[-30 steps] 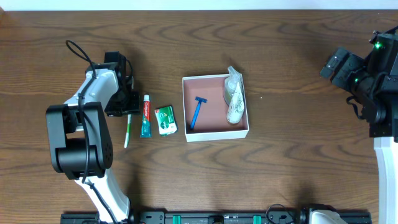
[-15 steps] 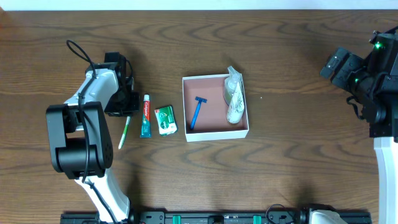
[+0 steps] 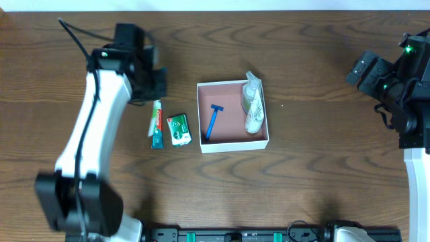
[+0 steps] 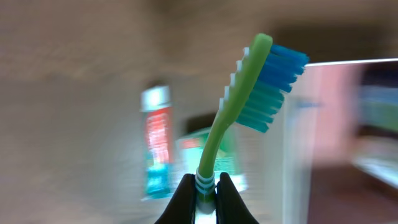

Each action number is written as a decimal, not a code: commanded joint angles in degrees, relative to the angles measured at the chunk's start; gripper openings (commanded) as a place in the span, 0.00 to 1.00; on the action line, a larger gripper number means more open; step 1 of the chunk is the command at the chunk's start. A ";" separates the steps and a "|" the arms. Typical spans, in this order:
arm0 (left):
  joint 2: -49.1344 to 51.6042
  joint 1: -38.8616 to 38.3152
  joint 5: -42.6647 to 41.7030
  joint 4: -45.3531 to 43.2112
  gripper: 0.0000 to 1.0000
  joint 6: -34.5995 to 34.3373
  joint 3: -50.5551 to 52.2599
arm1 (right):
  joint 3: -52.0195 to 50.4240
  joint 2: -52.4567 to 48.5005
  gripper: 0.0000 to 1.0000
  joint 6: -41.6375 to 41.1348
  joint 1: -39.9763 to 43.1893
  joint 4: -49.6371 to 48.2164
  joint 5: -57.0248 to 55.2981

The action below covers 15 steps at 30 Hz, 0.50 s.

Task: Pack container
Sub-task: 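Place the toothbrush into the box beside the razor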

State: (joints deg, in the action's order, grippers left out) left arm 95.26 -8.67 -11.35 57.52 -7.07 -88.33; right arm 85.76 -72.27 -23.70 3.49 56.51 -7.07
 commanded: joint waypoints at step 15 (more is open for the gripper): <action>6.43 -25.20 14.49 -11.85 0.06 -19.21 3.65 | 0.42 -0.11 0.99 -0.70 0.31 0.09 0.02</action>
State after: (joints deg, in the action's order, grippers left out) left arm 98.78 -32.80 -2.48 46.09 -24.21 -85.32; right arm 85.76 -72.27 -23.70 3.49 56.53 -7.07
